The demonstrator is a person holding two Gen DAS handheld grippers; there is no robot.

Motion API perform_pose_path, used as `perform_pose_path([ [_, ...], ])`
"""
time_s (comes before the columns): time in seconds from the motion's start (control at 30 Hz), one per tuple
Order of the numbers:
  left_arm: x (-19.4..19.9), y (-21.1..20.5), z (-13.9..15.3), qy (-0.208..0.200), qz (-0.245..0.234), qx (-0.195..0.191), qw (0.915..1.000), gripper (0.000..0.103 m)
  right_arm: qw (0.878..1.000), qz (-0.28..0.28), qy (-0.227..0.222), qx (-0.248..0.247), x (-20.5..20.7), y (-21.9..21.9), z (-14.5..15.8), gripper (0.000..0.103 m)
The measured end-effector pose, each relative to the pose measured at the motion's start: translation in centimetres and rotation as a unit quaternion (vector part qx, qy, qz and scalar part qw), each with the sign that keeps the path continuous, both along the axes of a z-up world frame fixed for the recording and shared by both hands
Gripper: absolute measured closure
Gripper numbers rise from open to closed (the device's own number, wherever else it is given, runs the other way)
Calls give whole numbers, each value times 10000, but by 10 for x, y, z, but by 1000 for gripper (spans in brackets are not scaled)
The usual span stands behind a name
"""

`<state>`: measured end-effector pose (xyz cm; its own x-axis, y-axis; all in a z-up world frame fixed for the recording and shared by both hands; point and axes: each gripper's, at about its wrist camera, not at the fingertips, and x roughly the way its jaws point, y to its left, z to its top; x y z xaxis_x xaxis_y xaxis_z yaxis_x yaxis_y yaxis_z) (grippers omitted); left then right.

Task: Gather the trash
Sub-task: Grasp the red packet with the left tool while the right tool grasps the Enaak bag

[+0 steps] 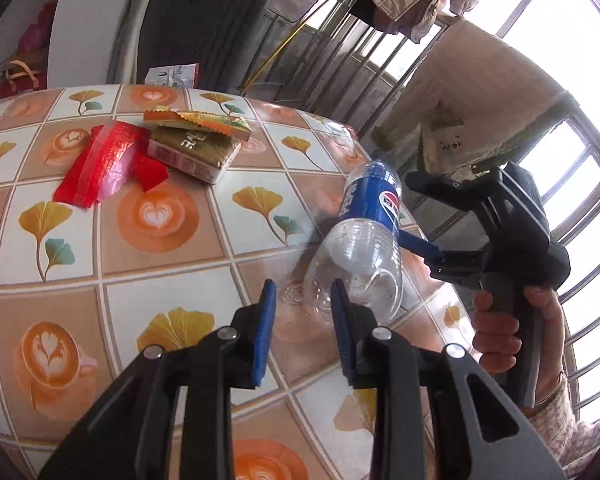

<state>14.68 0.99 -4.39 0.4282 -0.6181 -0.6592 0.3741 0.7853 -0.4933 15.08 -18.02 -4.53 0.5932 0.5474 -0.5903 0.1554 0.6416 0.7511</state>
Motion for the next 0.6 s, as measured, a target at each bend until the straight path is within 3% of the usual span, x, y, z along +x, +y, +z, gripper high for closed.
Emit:
perform_pose_path([
  [0.13,18,31,15,-170,566,65,9982,76,10000,-7,51,-21,4,-1,-1,22],
  [0.3,58,79,23,-164,1437,105,9894,76,9992,-95,-14,-382,-2,-7,7,22],
  [0.47,77,80,24,-243,1702,281,9847,76,9917,-259,-301,-1221,-15,-18,35,24],
  [0.6,88,70,18,-167,1783,306,9834,76,9807,21,-884,-1744,-1,-3,78,29],
])
